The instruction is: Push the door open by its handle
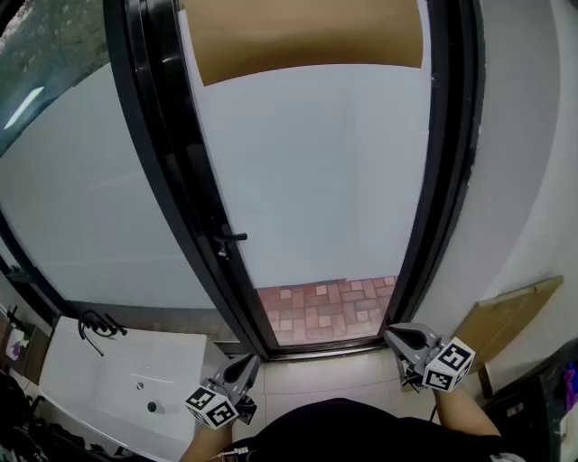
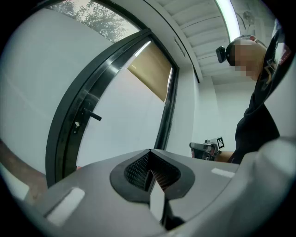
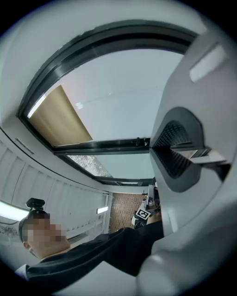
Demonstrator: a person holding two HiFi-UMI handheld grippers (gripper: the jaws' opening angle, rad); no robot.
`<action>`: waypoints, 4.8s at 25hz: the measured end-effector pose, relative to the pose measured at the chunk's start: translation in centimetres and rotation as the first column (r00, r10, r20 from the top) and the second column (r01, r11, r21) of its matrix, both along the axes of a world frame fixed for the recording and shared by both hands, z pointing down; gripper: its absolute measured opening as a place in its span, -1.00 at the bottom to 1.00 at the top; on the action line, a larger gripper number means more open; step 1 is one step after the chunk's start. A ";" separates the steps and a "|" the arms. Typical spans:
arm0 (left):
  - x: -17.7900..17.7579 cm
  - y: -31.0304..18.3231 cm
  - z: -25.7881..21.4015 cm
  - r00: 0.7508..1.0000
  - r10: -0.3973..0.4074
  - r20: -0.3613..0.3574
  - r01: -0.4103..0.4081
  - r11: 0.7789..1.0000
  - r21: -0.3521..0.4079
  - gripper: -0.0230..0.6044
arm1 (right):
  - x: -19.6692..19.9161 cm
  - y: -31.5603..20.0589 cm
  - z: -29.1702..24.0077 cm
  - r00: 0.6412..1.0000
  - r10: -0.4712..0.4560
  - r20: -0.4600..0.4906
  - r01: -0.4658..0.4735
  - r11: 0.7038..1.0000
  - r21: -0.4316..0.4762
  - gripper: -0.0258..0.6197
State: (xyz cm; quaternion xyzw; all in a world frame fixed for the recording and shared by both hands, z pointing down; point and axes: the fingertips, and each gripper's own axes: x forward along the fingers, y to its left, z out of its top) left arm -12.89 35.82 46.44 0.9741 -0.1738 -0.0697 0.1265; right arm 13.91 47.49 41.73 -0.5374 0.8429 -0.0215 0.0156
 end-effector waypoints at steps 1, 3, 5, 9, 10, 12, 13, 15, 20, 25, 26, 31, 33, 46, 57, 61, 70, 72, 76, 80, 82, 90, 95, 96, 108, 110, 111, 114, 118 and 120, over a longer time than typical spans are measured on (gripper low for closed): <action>0.3 0.1 -0.2 1.000 -0.001 0.008 0.001 1.000 0.000 -0.93 | 0.2 0.1 0.0 1.000 -0.004 -0.007 0.004 1.000 0.001 -0.92; 1.0 0.4 -0.5 1.000 -0.002 0.024 0.002 1.000 0.002 -0.93 | 0.7 0.2 0.2 1.000 -0.012 -0.023 0.012 1.000 -0.001 -0.92; 1.5 0.5 -0.4 0.999 -0.002 0.032 0.002 1.000 0.005 -0.93 | 1.1 0.2 0.5 0.999 -0.024 -0.041 0.024 1.000 -0.012 -0.92; 2.5 0.7 -0.3 0.999 -0.033 0.039 0.033 0.999 0.002 -0.93 | 2.2 -0.8 1.5 0.995 -0.079 -0.069 0.076 0.996 -0.045 -0.92; 2.6 0.8 -0.3 0.998 -0.047 0.045 0.047 0.999 0.000 -0.94 | 2.5 -1.2 1.7 0.993 -0.094 -0.075 0.090 0.995 -0.052 -0.92; 2.6 0.8 -0.1 0.996 -0.078 0.053 0.078 0.997 -0.002 -0.94 | 2.9 -2.1 2.0 0.989 -0.123 -0.080 0.118 0.991 -0.062 -0.91; 2.4 0.8 -0.1 0.994 -0.096 0.059 0.097 0.995 -0.004 -0.93 | 3.1 -2.7 2.1 0.987 -0.139 -0.077 0.135 0.989 -0.066 -0.89; 1.9 0.7 0.0 0.988 -0.139 0.073 0.140 0.990 -0.009 -0.93 | 3.1 -4.1 2.4 0.981 -0.180 -0.072 0.174 0.982 -0.077 -0.75; -0.8 1.1 -0.2 0.966 -0.240 0.094 0.244 0.970 -0.024 -0.93 | 1.4 -8.2 3.8 0.949 -0.280 -0.143 0.265 0.957 -0.115 -0.58; -8.0 -3.5 0.7 0.939 -0.339 0.060 0.341 0.940 -0.025 -0.93 | -4.5 -16.8 4.4 0.906 -0.373 -0.201 0.347 0.926 -0.151 -0.57; -9.5 -5.3 0.6 0.933 -0.358 0.043 0.359 0.933 -0.025 -0.93 | -5.8 -19.4 4.3 0.896 -0.382 -0.228 0.354 0.922 -0.157 -0.57; -15.5 -14.3 -1.1 0.942 -0.331 0.047 0.328 0.943 0.060 -0.93 | -11.5 -31.9 2.0 0.855 -0.350 -0.383 0.292 0.935 -0.203 -0.56; -17.0 -16.7 -2.4 0.955 -0.291 0.049 0.287 0.955 0.072 -0.93 | -13.1 -35.5 0.4 0.827 -0.333 -0.453 0.255 0.940 -0.226 -0.51; -18.6 -28.3 -2.0 0.862 -0.504 0.055 0.505 0.863 0.006 -0.93 | -17.2 -50.8 0.4 0.533 -0.614 -0.582 0.315 0.783 -0.537 -0.40; -20.8 -31.1 -1.4 0.784 -0.621 0.003 0.621 0.783 -0.041 -0.93 | -23.2 -52.9 5.7 0.356 -0.772 -0.527 0.270 0.625 -0.733 -0.40; -23.2 -32.0 -2.2 0.807 -0.590 0.010 0.590 0.807 -0.013 -0.93 | -23.5 -54.1 8.0 0.381 -0.760 -0.526 0.171 0.617 -0.768 -0.45; -25.2 -34.5 -2.6 0.877 -0.480 0.025 0.481 0.877 -0.008 -0.93 | -23.6 -54.8 7.9 0.426 -0.703 -0.569 0.132 0.671 -0.730 -0.63; -24.8 -35.3 -2.8 0.891 -0.453 0.022 0.453 0.892 -0.010 -0.93 | -23.6 -55.1 7.7 0.430 -0.695 -0.576 0.145 0.683 -0.716 -0.63; -24.2 -36.1 -2.9 0.907 -0.420 0.014 0.420 0.907 -0.016 -0.93 | -23.6 -55.2 7.6 0.452 -0.679 -0.579 0.175 0.704 -0.688 -0.63; -24.6 -36.3 -2.8 0.912 -0.409 0.012 0.409 0.912 -0.024 -0.93 | -24.0 -55.0 7.3 0.507 -0.662 -0.552 0.232 0.721 -0.653 -0.63; -25.1 -36.3 -2.4 0.913 -0.409 0.016 0.409 0.912 -0.029 -0.93 | -24.3 -55.0 7.3 0.524 -0.656 -0.543 0.256 0.729 -0.634 -0.64; -25.2 -37.1 -1.9 0.921 -0.389 0.028 0.390 0.920 -0.038 -0.93 | -25.2 -55.6 6.4 0.583 -0.638 -0.504 0.369 0.760 -0.535 -0.65; -25.1 -37.1 -1.6 0.923 -0.377 0.071 0.380 0.924 -0.037 -0.93 | -26.3 -55.2 4.9 0.650 -0.639 -0.410 0.508 0.768 -0.391 -0.63; -25.1 -37.1 -1.7 0.923 -0.379 0.073 0.382 0.923 -0.037 -0.93 | -26.3 -55.2 4.8 0.649 -0.645 -0.405 0.514 0.763 -0.391 -0.63; -23.5 -37.5 -1.5 0.932 -0.352 0.085 0.355 0.934 -0.030 -0.93 | -26.8 -55.1 4.3 0.643 -0.651 -0.404 0.564 0.759 -0.326 -0.57; -23.2 -37.7 -1.5 0.935 -0.347 0.080 0.350 0.936 -0.034 -0.93 | -26.9 -55.1 4.2 0.647 -0.647 -0.404 0.565 0.762 -0.315 -0.57; -23.0 -37.7 -1.5 0.936 -0.343 0.078 0.346 0.937 -0.035 -0.93 | -27.0 -55.1 4.2 0.649 -0.645 -0.403 0.566 0.763 -0.311 -0.57; -22.4 -37.7 -1.3 0.941 -0.331 0.078 0.334 0.942 -0.039 -0.93 | -27.1 -55.0 4.0 0.651 -0.644 -0.401 0.572 0.764 -0.299 -0.57; -21.7 -37.7 -1.2 0.943 -0.324 0.078 0.328 0.944 -0.038 -0.93 | -27.0 -54.8 4.2 0.637 -0.664 -0.392 0.587 0.747 -0.312 -0.55; -21.8 -37.7 -1.2 0.941 -0.329 0.077 0.333 0.942 -0.039 -0.93 | -27.0 -54.7 4.2 0.634 -0.668 -0.390 0.590 0.744 -0.315 -0.55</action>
